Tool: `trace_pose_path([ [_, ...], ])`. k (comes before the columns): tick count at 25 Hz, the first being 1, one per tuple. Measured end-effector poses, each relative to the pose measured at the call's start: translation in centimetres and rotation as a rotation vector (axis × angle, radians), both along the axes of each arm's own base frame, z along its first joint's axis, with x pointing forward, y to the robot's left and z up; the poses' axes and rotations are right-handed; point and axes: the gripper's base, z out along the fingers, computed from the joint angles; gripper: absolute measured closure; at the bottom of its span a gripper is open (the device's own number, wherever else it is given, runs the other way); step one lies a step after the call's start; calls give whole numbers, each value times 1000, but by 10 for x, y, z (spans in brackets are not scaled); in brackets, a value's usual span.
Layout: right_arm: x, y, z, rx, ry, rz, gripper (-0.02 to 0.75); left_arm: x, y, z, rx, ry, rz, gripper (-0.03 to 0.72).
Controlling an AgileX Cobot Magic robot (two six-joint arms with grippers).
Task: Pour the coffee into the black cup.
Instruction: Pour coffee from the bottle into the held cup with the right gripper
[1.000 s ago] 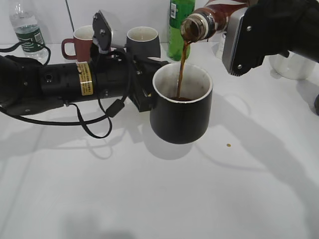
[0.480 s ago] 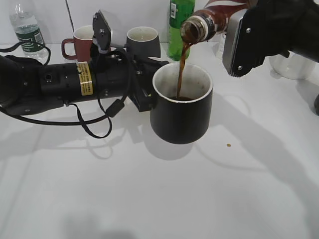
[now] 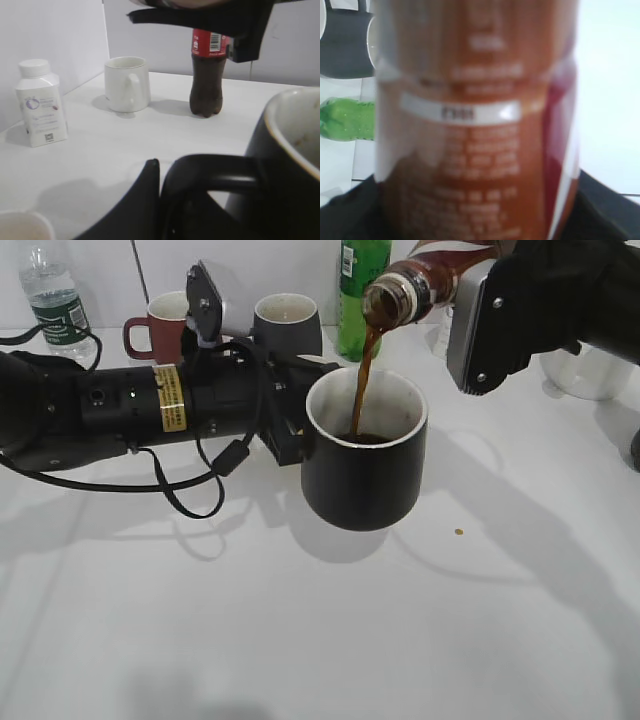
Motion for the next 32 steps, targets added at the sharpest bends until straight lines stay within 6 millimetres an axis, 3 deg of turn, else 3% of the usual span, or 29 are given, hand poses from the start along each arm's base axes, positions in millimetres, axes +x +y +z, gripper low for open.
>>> trace_pose_path([
  [32,0,0,1,-35,-33,2,209,-2,-1,-1,16,-8,-27,647],
])
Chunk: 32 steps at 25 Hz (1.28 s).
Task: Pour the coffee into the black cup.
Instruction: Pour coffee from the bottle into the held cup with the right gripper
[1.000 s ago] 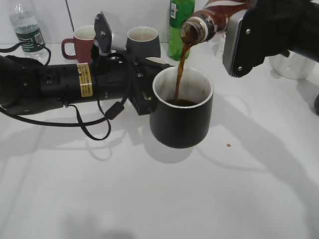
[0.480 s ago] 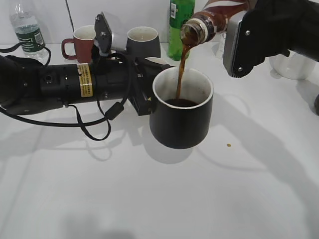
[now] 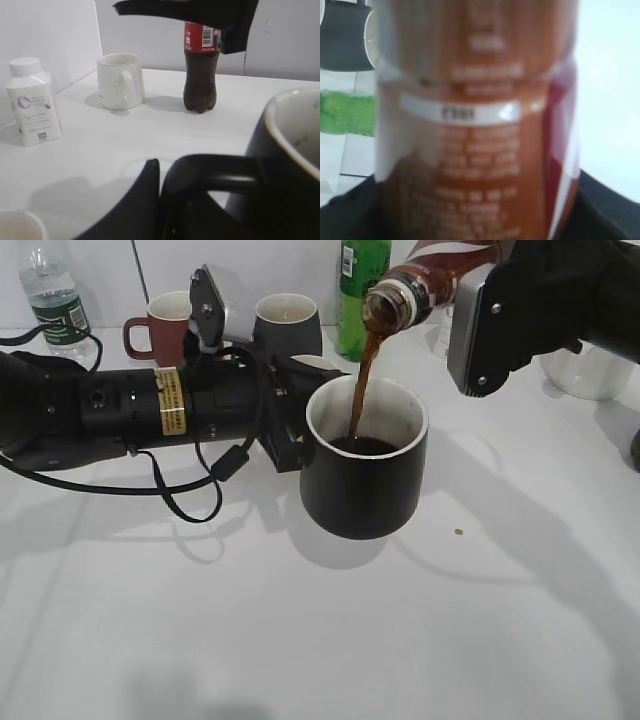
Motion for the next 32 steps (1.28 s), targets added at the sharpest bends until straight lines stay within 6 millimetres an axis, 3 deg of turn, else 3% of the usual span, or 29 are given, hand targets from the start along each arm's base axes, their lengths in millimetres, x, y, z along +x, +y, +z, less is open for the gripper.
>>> trace_pose_path([
  [32,0,0,0,-76,-57,1,209,0,0,-1,2,4,-2,647],
])
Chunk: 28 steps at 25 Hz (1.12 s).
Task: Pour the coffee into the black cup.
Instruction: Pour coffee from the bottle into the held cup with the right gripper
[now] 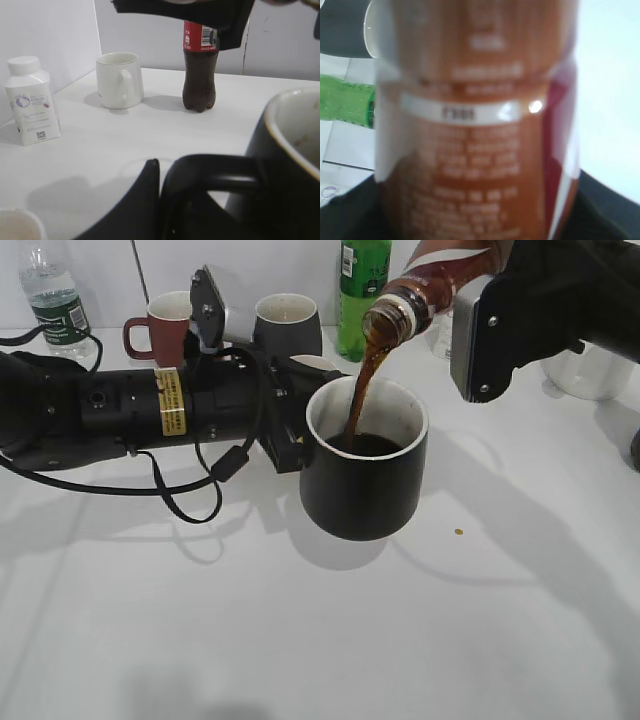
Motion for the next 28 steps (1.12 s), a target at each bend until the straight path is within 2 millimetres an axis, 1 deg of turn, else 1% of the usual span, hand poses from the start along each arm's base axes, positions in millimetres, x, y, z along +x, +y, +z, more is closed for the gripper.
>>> trace_pose_path([
  [6,0,0,0,-27,-19,-1,209,0,0,0,1,0,-1,647],
  [17,0,0,0,-23,-20,0,209,0,0,0,1,-1,-2,647],
  [28,0,0,0,249,174,5,209,6,1,1,-47,35,74,647],
])
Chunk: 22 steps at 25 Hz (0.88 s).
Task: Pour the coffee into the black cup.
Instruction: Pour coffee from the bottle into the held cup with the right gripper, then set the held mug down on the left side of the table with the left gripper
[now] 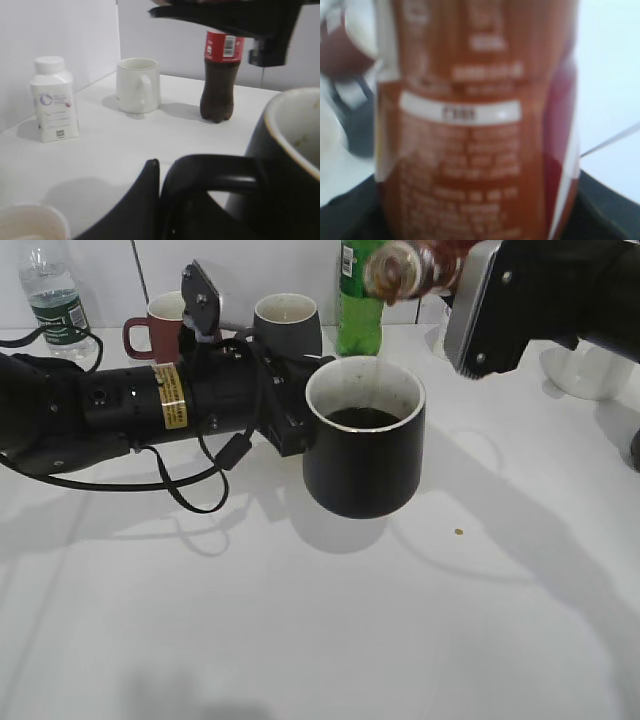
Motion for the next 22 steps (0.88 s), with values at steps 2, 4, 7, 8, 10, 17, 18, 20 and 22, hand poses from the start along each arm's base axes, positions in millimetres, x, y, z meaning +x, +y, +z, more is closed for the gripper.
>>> trace_pose_path([
  [2,0,0,0,83,60,0,209,1,0,1,-10,6,14,647],
  [4,0,0,0,188,134,0,209,3,1,2,-25,14,36,647],
  [7,0,0,0,394,282,-1,209,7,6,3,-47,15,55,648],
  [8,0,0,0,462,331,-1,209,9,9,4,-51,13,63,648],
  [10,0,0,0,636,456,-1,209,14,16,4,-56,12,87,648],
  [17,0,0,-1,1000,723,-9,209,29,59,14,-72,-5,209,648],
  [18,0,0,-1,1011,731,-9,209,30,68,16,-74,-10,229,648],
  [20,0,0,-1,1024,739,-10,209,31,86,20,-83,-17,273,648],
  [22,0,0,-1,1030,742,-13,209,32,103,22,-89,-22,320,648],
])
